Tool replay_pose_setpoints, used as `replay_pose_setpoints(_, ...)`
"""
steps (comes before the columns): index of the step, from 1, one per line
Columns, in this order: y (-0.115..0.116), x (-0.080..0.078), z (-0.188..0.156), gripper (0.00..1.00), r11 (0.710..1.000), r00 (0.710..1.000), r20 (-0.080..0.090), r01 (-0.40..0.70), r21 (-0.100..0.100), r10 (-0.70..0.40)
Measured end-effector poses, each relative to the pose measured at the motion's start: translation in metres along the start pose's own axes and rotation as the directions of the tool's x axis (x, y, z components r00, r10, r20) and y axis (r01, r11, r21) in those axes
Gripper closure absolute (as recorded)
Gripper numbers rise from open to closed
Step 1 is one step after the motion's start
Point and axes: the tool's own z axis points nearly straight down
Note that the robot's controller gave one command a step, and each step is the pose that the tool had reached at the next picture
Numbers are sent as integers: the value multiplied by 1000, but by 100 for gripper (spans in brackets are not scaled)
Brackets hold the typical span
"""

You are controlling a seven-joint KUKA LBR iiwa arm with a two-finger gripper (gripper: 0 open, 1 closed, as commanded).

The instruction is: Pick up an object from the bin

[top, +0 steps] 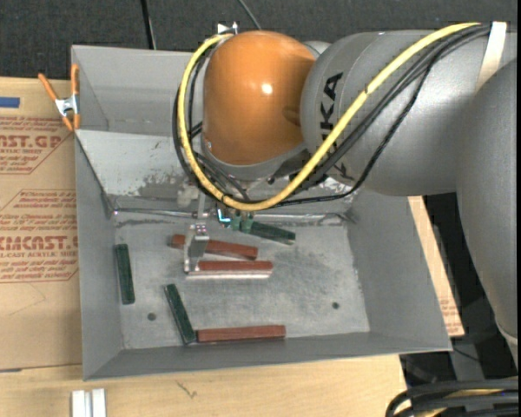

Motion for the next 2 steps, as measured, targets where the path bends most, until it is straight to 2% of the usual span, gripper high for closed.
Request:
replay_pose_setpoints(1,-1,-2,-5,0,1000,1000,8,-2,-1,2)
replay_pose_setpoints(2,-31,-4,35,0,996,996,12,88,-1,-88)
